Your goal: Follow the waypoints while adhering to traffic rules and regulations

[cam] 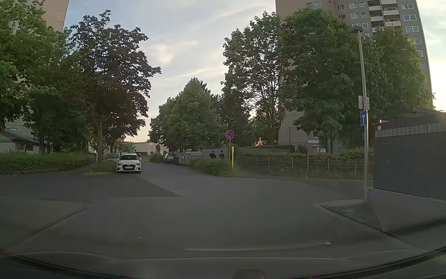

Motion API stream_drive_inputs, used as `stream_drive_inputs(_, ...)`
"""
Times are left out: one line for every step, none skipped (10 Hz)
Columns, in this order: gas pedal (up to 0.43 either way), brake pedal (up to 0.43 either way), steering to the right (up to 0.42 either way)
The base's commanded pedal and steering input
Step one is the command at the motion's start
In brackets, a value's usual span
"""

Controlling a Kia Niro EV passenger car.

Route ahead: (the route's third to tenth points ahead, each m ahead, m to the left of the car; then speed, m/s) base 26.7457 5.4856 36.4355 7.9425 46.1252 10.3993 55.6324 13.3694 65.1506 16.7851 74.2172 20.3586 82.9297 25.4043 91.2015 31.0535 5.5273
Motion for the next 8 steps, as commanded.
stream_drive_inputs(0.000,0.098,0.005)
stream_drive_inputs(0.000,0.000,0.005)
stream_drive_inputs(0.000,0.000,0.005)
stream_drive_inputs(0.000,0.000,0.005)
stream_drive_inputs(0.000,0.000,0.005)
stream_drive_inputs(0.000,0.000,0.004)
stream_drive_inputs(0.039,0.000,0.000)
stream_drive_inputs(0.047,0.000,-0.007)
